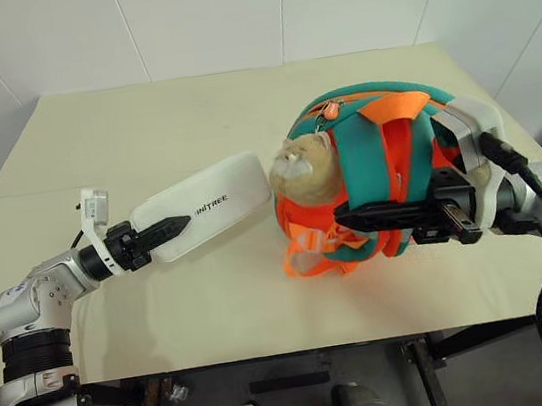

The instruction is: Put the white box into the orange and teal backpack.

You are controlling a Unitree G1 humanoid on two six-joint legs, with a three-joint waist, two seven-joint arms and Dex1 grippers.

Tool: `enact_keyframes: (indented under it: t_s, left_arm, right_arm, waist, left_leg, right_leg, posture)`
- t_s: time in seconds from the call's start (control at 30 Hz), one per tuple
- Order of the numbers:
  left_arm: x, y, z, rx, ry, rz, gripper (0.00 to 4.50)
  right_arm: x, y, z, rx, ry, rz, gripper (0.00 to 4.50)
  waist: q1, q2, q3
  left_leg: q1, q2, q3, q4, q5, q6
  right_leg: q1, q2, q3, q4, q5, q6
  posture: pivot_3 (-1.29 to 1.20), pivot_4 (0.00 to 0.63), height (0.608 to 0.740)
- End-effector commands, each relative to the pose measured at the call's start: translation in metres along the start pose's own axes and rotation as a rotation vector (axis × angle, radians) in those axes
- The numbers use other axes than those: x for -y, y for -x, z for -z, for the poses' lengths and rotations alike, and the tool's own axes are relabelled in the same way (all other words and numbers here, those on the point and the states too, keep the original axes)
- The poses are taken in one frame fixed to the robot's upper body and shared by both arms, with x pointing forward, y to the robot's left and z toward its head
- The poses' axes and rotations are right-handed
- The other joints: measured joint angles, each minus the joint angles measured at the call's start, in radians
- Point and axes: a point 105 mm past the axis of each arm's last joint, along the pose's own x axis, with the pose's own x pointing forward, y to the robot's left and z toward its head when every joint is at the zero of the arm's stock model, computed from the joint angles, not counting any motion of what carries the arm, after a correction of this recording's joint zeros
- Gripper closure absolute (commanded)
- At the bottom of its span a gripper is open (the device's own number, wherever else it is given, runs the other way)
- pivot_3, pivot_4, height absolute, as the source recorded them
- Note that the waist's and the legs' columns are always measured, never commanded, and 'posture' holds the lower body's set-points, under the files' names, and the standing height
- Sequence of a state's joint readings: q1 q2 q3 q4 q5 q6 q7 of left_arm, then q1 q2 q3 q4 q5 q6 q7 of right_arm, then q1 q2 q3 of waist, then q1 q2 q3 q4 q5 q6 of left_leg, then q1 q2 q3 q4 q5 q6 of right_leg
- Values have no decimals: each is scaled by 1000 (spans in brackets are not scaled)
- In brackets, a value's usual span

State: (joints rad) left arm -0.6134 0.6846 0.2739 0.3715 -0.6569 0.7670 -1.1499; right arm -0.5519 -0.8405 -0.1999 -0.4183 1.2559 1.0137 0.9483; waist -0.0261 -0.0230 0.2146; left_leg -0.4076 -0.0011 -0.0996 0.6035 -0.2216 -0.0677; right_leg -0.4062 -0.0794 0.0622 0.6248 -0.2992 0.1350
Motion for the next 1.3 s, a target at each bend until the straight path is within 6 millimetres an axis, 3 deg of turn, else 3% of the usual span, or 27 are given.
enact_keyframes:
  t_s: [0.03, 0.4, 0.6, 0.73, 0.93, 1.1, 1.3]
  left_arm:
    - [13, 8, -20, 55, -109, 43, 3319]
    - [65, -4, -38, 62, -310, 225, 3319]
    - [82, 3, -47, 43, -368, 245, 3319]
    - [85, -3, -41, -26, -386, 272, 3319]
    - [75, -21, -30, -140, -430, 290, 3319]
    - [69, -51, -42, -160, -455, 326, 3319]
    - [58, -87, -34, -356, -578, 297, 3319]
  right_arm:
    - [-25, 16, 0, -89, -45, -85, 4458]
    - [4, 21, 20, -136, -30, 13, 4458]
    - [11, 15, 28, -132, -34, 7, 4458]
    - [13, 10, 30, -124, -33, -9, 4458]
    - [15, 4, 29, -118, -16, -26, 4458]
    - [15, 1, 29, -111, 1, -30, 4458]
    - [13, 0, 30, -109, 10, -27, 4458]
  waist:
    - [6, 0, 0]
    - [-2, 0, 0]
    - [-4, -1, 0]
    - [-1, -1, 0]
    - [0, -1, 0]
    - [1, -1, 0]
    - [-1, -1, 0]
  left_leg:
    - [-1, 0, 0, 0, 0, 0]
    - [-1, 0, 2, 2, -1, 1]
    - [-1, 0, 2, 2, -1, 1]
    - [-1, 0, 2, 3, -1, 1]
    - [-1, 0, 1, 6, -1, 1]
    - [-1, 0, 1, 7, -1, 1]
    - [-2, 0, 1, 6, -1, 2]
  right_leg:
    - [0, 0, 0, -1, 0, 0]
    - [0, 0, 0, -1, 0, 0]
    - [-1, 0, 0, 0, 0, 0]
    - [-1, 0, 0, 1, 0, 0]
    - [0, 1, 0, 1, 0, 0]
    - [1, 1, 0, 1, 1, 1]
    - [0, 1, 0, 1, 1, 1]
  posture:
    - [0, 150, 740]
    - [0, 150, 740]
    - [0, 150, 740]
    - [0, 150, 740]
    - [0, 150, 740]
    - [0, 150, 740]
    - [0, 150, 740]
